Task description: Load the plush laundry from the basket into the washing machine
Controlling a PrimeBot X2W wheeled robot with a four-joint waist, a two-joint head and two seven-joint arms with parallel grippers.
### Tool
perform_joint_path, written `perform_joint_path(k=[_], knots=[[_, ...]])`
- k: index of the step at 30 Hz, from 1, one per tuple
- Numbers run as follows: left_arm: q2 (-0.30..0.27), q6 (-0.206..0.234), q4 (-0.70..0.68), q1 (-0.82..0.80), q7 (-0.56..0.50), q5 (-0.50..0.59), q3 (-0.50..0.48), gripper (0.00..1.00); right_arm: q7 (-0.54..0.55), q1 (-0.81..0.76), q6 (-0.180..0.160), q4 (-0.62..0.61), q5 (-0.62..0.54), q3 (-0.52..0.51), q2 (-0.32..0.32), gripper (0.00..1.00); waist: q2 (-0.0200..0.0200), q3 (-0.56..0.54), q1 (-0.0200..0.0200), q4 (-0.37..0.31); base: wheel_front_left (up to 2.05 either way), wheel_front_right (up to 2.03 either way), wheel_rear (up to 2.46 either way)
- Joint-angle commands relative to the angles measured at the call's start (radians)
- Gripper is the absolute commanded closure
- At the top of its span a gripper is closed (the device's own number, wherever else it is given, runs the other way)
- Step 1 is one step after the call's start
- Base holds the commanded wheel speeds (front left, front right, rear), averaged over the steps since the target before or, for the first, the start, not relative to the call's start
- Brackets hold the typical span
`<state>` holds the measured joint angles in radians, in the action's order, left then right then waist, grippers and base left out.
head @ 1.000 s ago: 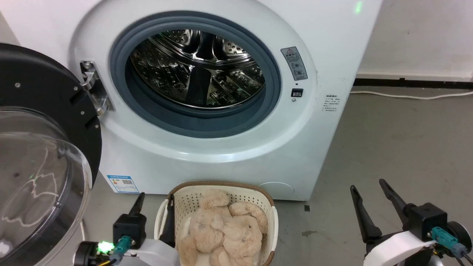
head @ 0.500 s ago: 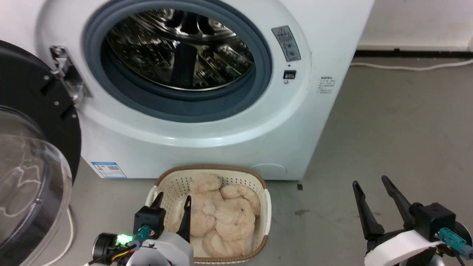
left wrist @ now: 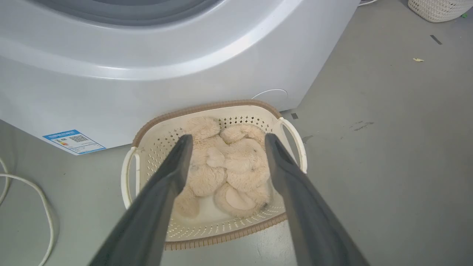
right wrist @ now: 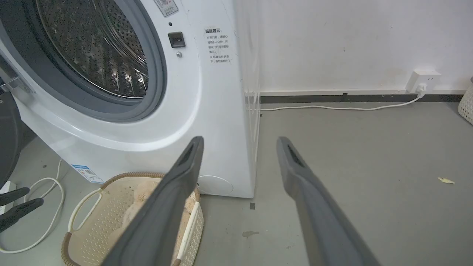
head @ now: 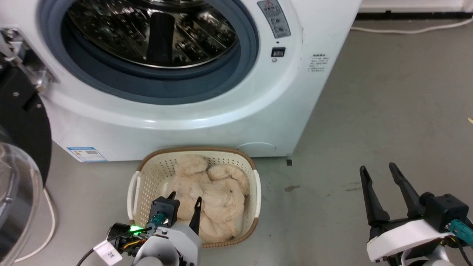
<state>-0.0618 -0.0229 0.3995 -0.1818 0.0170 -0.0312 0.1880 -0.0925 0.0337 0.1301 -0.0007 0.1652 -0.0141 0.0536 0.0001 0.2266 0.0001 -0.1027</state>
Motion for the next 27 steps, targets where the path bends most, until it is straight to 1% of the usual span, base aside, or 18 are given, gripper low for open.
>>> perform_joint_path(k=[1, 4, 13, 23, 27], knots=[[-0.007, -0.006, 0.019, -0.021, -0.001, -0.006, 0.009, 0.0, -0.01, 0.019, 0.0, 0.002, 0.012, -0.002, -0.001, 0.0, -0.0001, 0.013, 0.0, -0.008, 0.0, 0.0, 0.0], [-0.012, -0.008, 0.076, -0.053, -0.004, -0.015, 0.02, 0.0, -0.018, 0.029, 0.0, 0.002, 0.029, -0.003, -0.001, 0.0, -0.0001, 0.042, 0.0, -0.019, 0.0, 0.0, 0.0], [-0.023, -0.002, 0.187, -0.124, -0.018, -0.037, 0.041, 0.0, -0.035, 0.049, 0.0, 0.001, 0.064, -0.001, -0.002, 0.0, -0.0001, 0.101, -0.0001, -0.039, 0.0, 0.0, 0.0], [-0.05, 0.028, 0.312, -0.213, -0.044, -0.073, 0.056, 0.0, -0.056, 0.075, 0.0, -0.001, 0.106, 0.003, -0.002, 0.0, -0.0001, 0.183, -0.0001, -0.067, 0.0, 0.0, 0.0], [-0.06, 0.043, 0.353, -0.249, -0.03, -0.086, 0.063, 0.0, -0.064, 0.086, 0.0, -0.001, 0.122, 0.002, -0.002, 0.0, -0.0001, 0.215, -0.0001, -0.076, 0.0, 0.0, 0.0]])
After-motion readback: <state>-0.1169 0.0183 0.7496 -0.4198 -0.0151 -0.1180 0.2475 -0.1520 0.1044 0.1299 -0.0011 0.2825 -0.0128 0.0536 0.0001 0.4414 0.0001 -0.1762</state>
